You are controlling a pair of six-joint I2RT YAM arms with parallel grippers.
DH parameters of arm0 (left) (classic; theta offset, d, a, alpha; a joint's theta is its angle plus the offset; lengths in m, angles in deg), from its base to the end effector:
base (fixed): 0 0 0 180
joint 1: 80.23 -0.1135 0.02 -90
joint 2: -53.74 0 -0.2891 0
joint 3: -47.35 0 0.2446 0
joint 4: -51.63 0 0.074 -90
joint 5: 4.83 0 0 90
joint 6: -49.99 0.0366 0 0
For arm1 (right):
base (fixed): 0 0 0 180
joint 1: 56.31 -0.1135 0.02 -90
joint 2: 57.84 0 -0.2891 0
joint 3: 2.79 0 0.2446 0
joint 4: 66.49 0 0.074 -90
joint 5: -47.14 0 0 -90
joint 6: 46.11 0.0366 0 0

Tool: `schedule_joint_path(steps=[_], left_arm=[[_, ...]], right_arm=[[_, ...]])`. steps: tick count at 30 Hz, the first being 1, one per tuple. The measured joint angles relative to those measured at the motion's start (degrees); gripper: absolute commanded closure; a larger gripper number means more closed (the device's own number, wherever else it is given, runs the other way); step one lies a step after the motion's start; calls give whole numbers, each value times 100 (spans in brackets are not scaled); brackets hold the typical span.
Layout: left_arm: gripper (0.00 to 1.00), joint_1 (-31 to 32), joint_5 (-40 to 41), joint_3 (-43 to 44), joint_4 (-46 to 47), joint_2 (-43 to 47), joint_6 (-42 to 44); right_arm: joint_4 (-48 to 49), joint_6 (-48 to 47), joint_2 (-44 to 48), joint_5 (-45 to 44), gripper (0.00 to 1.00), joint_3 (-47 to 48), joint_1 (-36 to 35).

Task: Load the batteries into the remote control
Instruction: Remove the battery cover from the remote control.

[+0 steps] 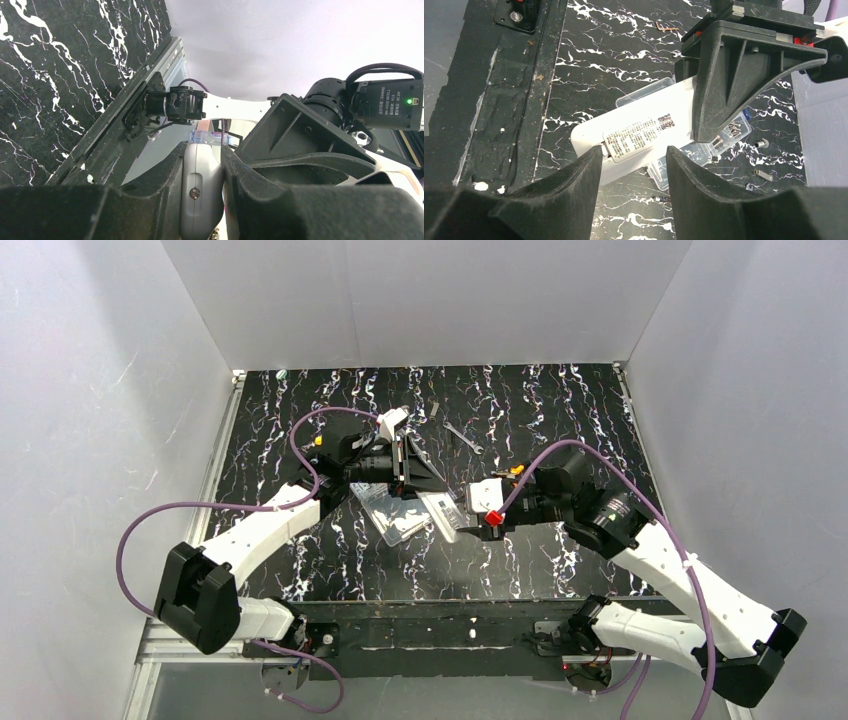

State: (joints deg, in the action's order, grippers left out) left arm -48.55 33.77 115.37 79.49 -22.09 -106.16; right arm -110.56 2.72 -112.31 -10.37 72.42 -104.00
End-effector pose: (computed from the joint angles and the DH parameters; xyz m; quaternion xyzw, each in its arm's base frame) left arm 0.2254 -0.1727 0.3938 0.1863 0.5986 -0.7199 0.2979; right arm 0.1046 0.1442 0.3939 -0.6713 0.4652 0.2633 0.5134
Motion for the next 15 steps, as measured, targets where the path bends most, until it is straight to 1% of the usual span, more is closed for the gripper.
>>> schedule_joint_path(steps=[15], left_arm=[[100, -2, 177, -85, 184, -68, -96]], right_arm=[[337, 42, 186, -358, 43, -289, -7]])
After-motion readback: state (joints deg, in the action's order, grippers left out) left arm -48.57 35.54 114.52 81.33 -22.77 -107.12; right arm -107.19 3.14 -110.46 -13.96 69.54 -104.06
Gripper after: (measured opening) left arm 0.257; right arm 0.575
